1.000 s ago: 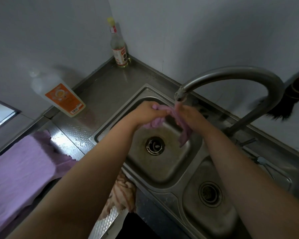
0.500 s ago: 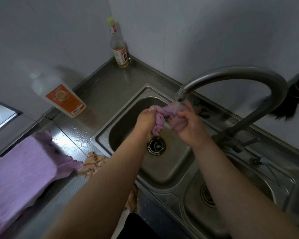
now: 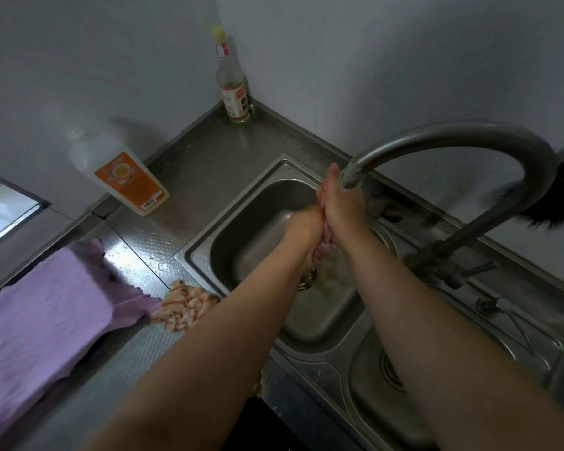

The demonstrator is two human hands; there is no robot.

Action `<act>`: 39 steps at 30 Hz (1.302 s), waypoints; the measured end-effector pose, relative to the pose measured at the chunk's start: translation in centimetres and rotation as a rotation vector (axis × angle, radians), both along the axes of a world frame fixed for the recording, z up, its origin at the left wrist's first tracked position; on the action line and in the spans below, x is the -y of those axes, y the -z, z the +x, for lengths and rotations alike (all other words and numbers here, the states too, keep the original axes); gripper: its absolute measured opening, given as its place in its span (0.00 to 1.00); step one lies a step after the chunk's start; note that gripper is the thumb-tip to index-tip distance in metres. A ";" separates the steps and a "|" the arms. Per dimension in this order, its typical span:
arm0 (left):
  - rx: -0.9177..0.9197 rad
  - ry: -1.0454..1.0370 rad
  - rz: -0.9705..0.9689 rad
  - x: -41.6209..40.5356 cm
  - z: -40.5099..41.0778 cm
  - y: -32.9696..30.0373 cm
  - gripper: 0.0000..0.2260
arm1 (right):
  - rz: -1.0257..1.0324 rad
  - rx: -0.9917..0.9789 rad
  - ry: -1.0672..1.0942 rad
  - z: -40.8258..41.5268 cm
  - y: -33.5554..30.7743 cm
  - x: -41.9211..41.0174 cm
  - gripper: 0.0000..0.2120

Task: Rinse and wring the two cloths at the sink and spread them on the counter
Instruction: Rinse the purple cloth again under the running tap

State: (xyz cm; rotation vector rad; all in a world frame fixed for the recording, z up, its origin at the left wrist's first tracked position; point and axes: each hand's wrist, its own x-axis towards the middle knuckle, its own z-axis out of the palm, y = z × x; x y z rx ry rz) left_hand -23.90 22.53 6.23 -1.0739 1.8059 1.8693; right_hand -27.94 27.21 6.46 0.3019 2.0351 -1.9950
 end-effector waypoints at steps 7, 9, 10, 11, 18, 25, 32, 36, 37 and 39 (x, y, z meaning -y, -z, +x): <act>-0.118 0.033 -0.018 0.3 0.7 0.4 0.21 | -0.044 0.110 0.112 -1.4 0.6 -0.2 0.19; -0.144 0.104 -0.032 0.8 0.9 0.7 0.19 | -0.060 0.180 0.114 -1.7 0.6 -0.4 0.16; -0.168 0.129 -0.018 1.2 1.0 0.9 0.18 | -0.105 0.222 0.137 -1.9 0.5 -0.4 0.15; -0.199 0.135 0.003 1.7 1.2 1.1 0.17 | -0.144 0.272 0.143 -2.3 0.5 -0.7 0.14; -0.317 -0.104 0.251 7.0 1.1 1.4 0.12 | -0.205 0.343 -0.349 -2.5 1.7 -5.9 0.19; -0.322 -0.155 0.082 8.5 0.0 0.3 0.12 | 0.142 0.150 -0.736 -0.1 1.0 -9.1 0.16; -0.313 -0.047 0.449 7.8 0.4 -0.6 0.09 | 0.033 0.244 -0.334 -0.4 2.6 -8.9 0.14; -0.256 0.035 0.350 6.9 1.2 1.1 0.06 | -0.508 0.449 -0.074 -0.9 1.9 -7.9 0.21; -0.242 -0.003 0.318 6.3 1.3 1.5 0.07 | -0.569 0.438 -0.087 -1.0 1.6 -7.5 0.23; -0.160 -0.132 0.271 5.2 0.7 2.1 0.08 | -0.483 0.311 -0.180 -0.2 1.3 -6.0 0.20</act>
